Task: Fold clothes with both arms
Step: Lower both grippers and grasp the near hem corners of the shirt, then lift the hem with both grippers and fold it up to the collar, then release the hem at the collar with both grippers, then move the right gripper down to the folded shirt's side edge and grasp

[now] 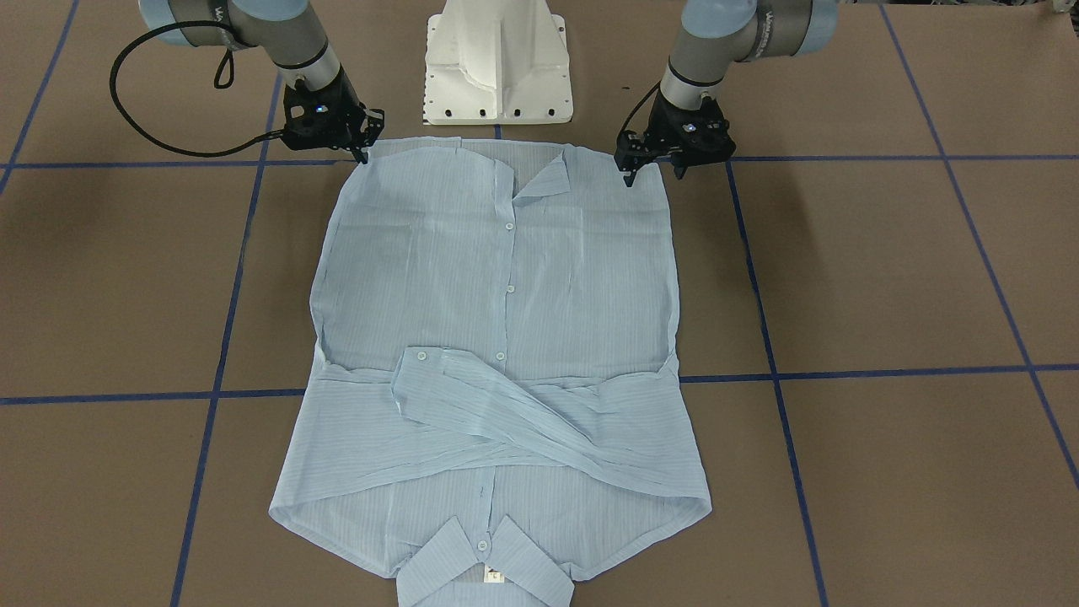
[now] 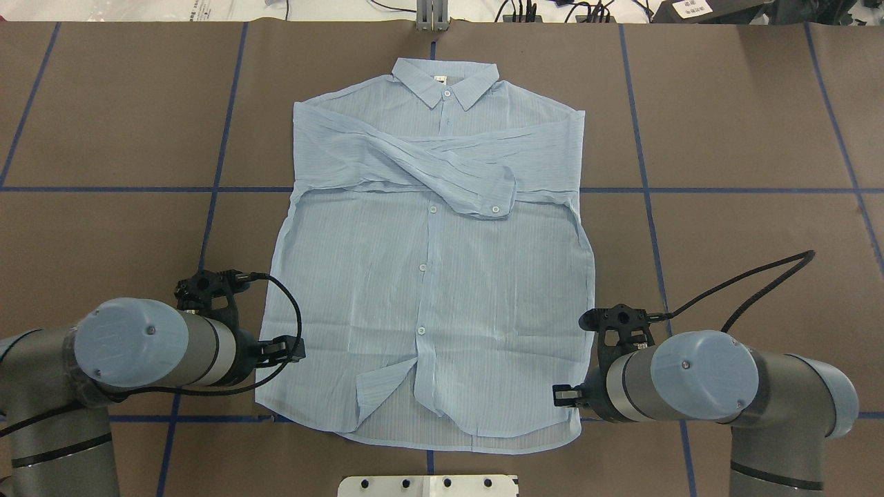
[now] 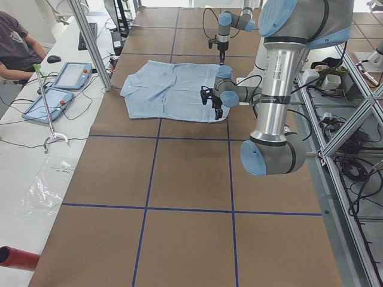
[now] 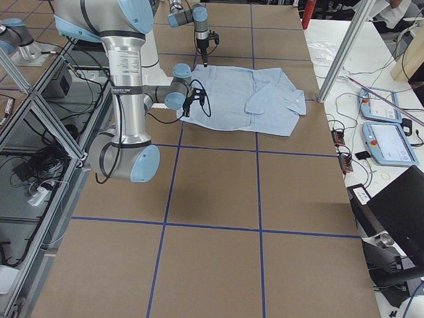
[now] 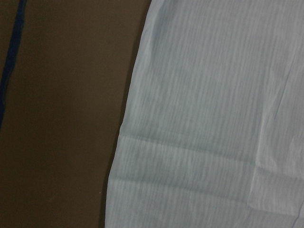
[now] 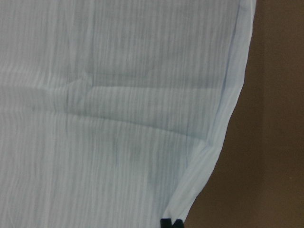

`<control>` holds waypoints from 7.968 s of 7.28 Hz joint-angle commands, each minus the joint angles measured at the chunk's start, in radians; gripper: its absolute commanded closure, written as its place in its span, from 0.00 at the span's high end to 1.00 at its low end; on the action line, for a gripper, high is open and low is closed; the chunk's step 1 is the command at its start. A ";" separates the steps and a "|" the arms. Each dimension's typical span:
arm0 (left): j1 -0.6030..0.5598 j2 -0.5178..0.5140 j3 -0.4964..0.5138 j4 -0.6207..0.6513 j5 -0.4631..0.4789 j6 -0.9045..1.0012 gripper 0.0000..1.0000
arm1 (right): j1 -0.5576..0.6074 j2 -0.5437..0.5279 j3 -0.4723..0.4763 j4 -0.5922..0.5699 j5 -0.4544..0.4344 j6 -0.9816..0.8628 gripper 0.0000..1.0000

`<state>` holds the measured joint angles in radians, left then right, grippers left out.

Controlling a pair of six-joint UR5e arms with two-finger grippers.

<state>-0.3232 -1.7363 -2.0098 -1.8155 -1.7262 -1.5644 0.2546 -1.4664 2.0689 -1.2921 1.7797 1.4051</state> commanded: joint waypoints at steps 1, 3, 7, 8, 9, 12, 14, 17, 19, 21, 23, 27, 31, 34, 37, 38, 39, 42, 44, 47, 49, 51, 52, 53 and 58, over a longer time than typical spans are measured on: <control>0.013 -0.003 0.017 -0.008 0.007 -0.005 0.86 | 0.000 0.003 -0.001 0.000 0.000 0.000 0.00; 0.039 -0.002 0.020 -0.008 0.008 -0.005 0.77 | 0.005 0.005 0.002 0.000 0.001 -0.002 0.00; 0.069 0.004 0.026 -0.005 0.010 -0.005 0.72 | 0.015 0.005 0.004 0.000 0.006 -0.002 0.00; 0.069 0.003 0.020 -0.002 0.008 -0.006 0.68 | 0.015 0.005 0.002 0.000 0.006 -0.002 0.00; 0.069 0.003 0.019 -0.001 0.007 -0.005 0.65 | 0.017 0.005 0.002 0.000 0.006 -0.002 0.00; 0.069 0.003 0.026 0.004 0.004 0.000 0.58 | 0.022 0.003 0.000 -0.001 0.007 -0.002 0.00; 0.069 0.003 0.026 0.004 0.008 -0.005 0.25 | 0.023 0.003 0.000 0.000 0.007 -0.003 0.00; 0.067 0.004 0.014 0.005 0.007 -0.005 0.00 | 0.026 0.005 0.004 0.000 0.010 -0.003 0.00; 0.050 0.009 -0.051 0.010 -0.004 0.006 0.00 | 0.052 0.005 0.028 0.000 0.018 -0.006 0.00; 0.026 0.017 -0.110 0.011 -0.009 0.047 0.00 | 0.145 0.009 0.037 0.000 0.097 -0.020 0.00; -0.063 0.009 -0.113 0.011 -0.070 0.143 0.00 | 0.283 0.035 0.036 0.000 0.229 -0.043 0.00; -0.327 -0.153 -0.072 0.011 -0.265 0.221 0.00 | 0.501 0.182 -0.072 -0.004 0.369 -0.093 0.00; -0.470 -0.303 0.156 -0.005 -0.271 0.222 0.00 | 0.721 0.380 -0.374 -0.007 0.469 -0.233 0.00; -0.533 -0.487 0.435 -0.123 -0.271 0.218 0.00 | 0.756 0.530 -0.600 -0.001 0.466 -0.244 0.00; -0.593 -0.578 0.823 -0.414 -0.263 0.214 0.00 | 0.779 0.597 -0.760 -0.003 0.465 -0.325 0.00; -0.593 -0.597 0.874 -0.459 -0.263 0.214 0.00 | 0.782 0.598 -0.777 -0.004 0.463 -0.333 0.00; -0.593 -0.612 0.914 -0.476 -0.262 0.214 0.00 | 0.782 0.598 -0.802 -0.003 0.460 -0.337 0.00; -0.583 -0.615 0.925 -0.495 -0.262 0.214 0.00 | 0.773 0.615 -0.816 0.008 0.455 -0.336 0.00; -0.583 -0.612 0.921 -0.495 -0.260 0.216 0.00 | 0.766 0.620 -0.819 0.045 0.449 -0.327 0.00; -0.585 -0.600 0.916 -0.501 -0.260 0.222 1.00 | 0.707 0.612 -0.848 0.134 0.319 -0.324 1.00; -0.586 -0.574 0.881 -0.502 -0.262 0.224 1.00 | 0.707 0.600 -0.840 0.151 0.325 -0.322 1.00; -0.588 -0.552 0.835 -0.495 -0.271 0.222 1.00 | 0.630 0.490 -0.715 0.154 0.330 -0.319 1.00; -0.586 -0.552 0.827 -0.492 -0.270 0.222 1.00 | 0.593 0.412 -0.605 0.149 0.329 -0.292 1.00; -0.588 -0.552 0.815 -0.489 -0.270 0.222 1.00 | 0.536 0.334 -0.530 0.145 0.314 -0.257 1.00; -0.586 -0.552 0.810 -0.489 -0.270 0.221 1.00 | 0.497 0.321 -0.536 0.140 0.297 -0.256 0.65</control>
<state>-0.9110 -2.2886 -1.1993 -2.3036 -1.9957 -1.3437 0.7494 -1.1463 1.5282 -1.1515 2.0773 1.1487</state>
